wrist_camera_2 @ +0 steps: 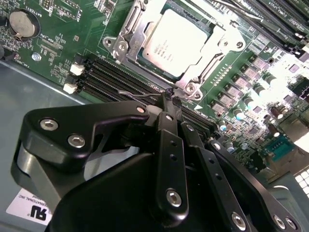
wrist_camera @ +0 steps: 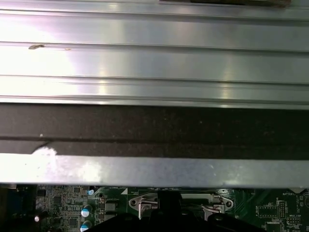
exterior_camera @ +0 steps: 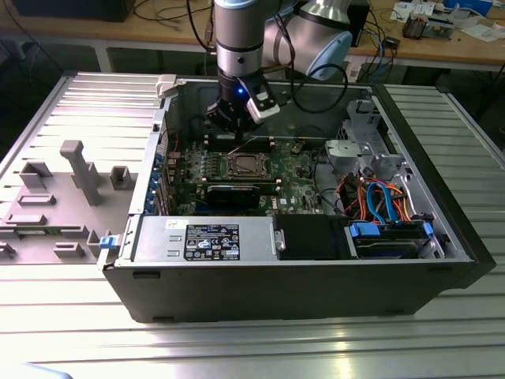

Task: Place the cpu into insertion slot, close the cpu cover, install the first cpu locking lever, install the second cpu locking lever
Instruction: 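Install the first cpu locking lever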

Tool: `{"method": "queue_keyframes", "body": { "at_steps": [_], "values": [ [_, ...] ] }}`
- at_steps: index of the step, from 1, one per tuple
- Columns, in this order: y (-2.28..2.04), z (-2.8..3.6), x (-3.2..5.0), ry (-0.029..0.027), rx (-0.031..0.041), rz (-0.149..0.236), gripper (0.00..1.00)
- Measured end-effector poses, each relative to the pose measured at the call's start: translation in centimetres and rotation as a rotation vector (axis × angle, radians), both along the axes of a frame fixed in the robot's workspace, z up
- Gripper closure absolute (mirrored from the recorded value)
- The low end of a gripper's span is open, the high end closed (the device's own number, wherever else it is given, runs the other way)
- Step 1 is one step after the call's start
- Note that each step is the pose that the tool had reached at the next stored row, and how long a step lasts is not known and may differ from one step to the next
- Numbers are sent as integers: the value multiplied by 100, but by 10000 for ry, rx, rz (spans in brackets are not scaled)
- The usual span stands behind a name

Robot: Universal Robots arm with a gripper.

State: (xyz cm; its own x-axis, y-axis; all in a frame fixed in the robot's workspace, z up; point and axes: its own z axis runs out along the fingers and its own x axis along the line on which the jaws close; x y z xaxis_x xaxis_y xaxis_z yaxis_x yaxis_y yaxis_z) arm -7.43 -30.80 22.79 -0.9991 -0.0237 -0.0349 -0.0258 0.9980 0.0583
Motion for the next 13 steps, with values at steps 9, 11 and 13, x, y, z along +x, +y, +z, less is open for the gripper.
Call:
{"method": "queue_keyframes", "body": {
  "at_steps": [9,11,13],
  "values": [
    [18,-21,55,0,0,1,89],
    [21,-26,70,0,0,1,89],
    [23,-29,80,0,0,1,89]
  ]
}}
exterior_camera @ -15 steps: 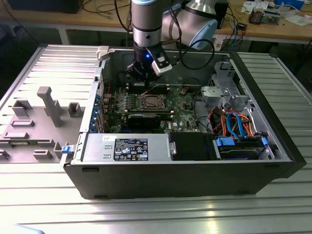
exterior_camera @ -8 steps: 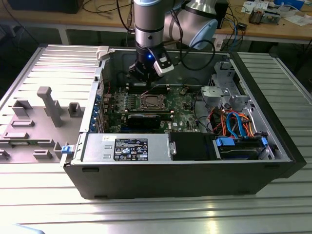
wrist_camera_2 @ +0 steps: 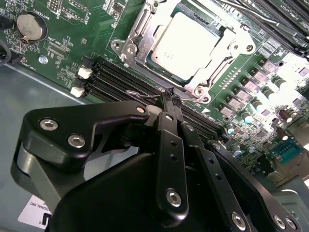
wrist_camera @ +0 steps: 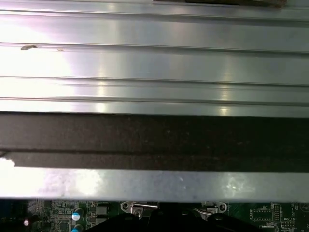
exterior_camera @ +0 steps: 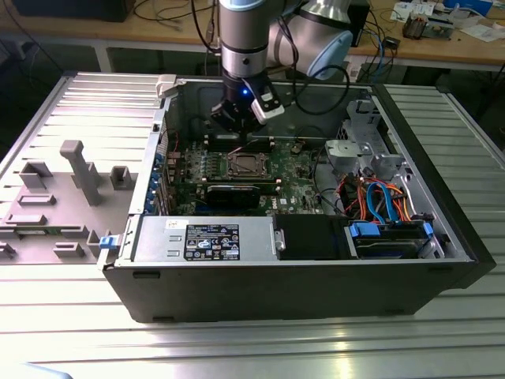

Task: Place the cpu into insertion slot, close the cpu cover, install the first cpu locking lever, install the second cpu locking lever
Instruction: 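Install the first cpu locking lever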

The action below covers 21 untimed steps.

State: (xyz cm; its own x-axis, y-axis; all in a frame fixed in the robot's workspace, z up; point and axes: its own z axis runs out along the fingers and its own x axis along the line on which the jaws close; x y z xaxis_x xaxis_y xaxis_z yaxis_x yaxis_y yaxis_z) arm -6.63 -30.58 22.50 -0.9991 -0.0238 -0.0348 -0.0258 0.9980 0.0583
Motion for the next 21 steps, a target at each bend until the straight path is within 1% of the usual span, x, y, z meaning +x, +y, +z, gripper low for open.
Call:
{"method": "queue_keyframes", "body": {
  "at_steps": [10,21],
  "values": [
    [13,-27,104,1,0,0,89],
    [19,-51,185,3,-2,0,89]
  ]
}}
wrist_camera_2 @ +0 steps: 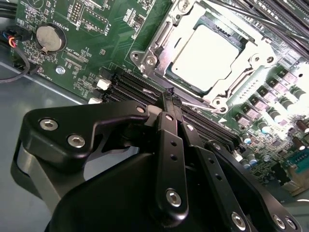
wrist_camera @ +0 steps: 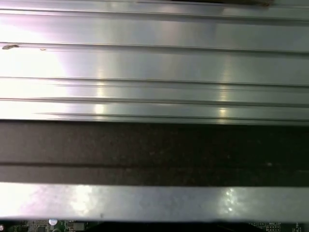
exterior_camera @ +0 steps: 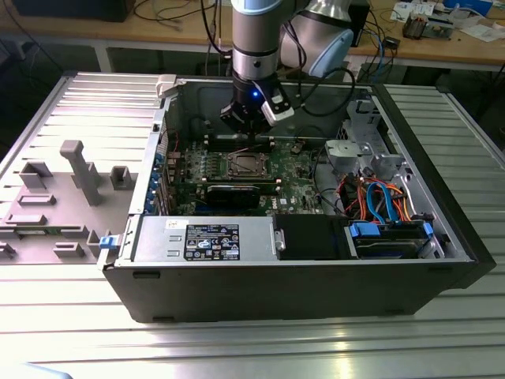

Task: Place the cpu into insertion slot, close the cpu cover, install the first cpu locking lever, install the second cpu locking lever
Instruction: 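Install the first cpu locking lever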

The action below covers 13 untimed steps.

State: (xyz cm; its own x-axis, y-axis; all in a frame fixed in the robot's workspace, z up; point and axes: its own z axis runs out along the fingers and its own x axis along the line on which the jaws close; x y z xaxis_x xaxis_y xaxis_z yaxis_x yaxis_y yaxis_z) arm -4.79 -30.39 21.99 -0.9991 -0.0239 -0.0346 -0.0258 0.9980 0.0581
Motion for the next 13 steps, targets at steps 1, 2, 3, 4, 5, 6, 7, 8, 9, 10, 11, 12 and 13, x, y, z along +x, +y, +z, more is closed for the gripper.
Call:
{"method": "queue_keyframes", "body": {
  "at_steps": [1,2,3,4,5,6,7,8,9,10,11,12,13],
  "values": [
    [0,-2,6,0,-1,0,89],
    [1,-7,16,-1,1,-1,89],
    [1,-18,36,-2,3,0,89],
    [1,-25,42,-2,3,0,89],
    [1,-29,46,-2,2,0,89],
    [1,-39,54,-2,2,0,89],
    [1,-45,55,-2,2,0,89],
    [1,-51,56,-2,2,-2,89],
    [1,-59,56,-2,1,-1,89],
    [1,-66,57,-2,2,-1,89],
    [1,-76,58,-2,2,0,89],
    [1,-84,59,-1,2,0,89],
    [1,-89,61,-1,1,0,89]
  ]
}}
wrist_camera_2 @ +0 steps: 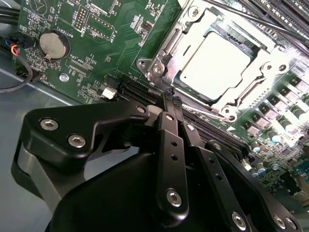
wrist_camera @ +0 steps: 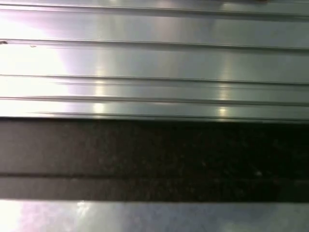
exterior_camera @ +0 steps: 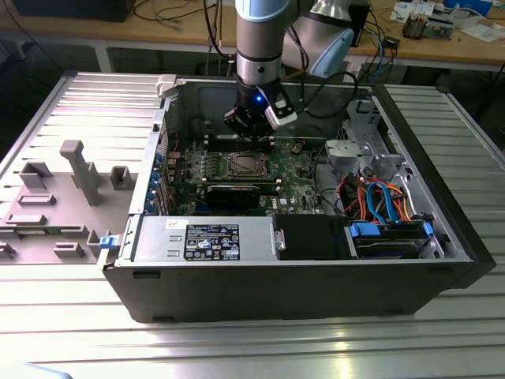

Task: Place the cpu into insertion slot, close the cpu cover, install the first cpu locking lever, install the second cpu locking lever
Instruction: 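Install the first cpu locking lever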

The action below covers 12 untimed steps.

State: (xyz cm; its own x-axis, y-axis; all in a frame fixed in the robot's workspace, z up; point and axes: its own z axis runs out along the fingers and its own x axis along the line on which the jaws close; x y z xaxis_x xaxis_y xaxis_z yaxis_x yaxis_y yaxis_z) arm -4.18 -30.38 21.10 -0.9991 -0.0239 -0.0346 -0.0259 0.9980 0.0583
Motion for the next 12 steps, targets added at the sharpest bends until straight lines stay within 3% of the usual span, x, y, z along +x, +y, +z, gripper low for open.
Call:
{"method": "queue_keyframes", "body": {
  "at_steps": [12],
  "values": [
    [-2,-5,5,-1,1,-1,89]
  ]
}}
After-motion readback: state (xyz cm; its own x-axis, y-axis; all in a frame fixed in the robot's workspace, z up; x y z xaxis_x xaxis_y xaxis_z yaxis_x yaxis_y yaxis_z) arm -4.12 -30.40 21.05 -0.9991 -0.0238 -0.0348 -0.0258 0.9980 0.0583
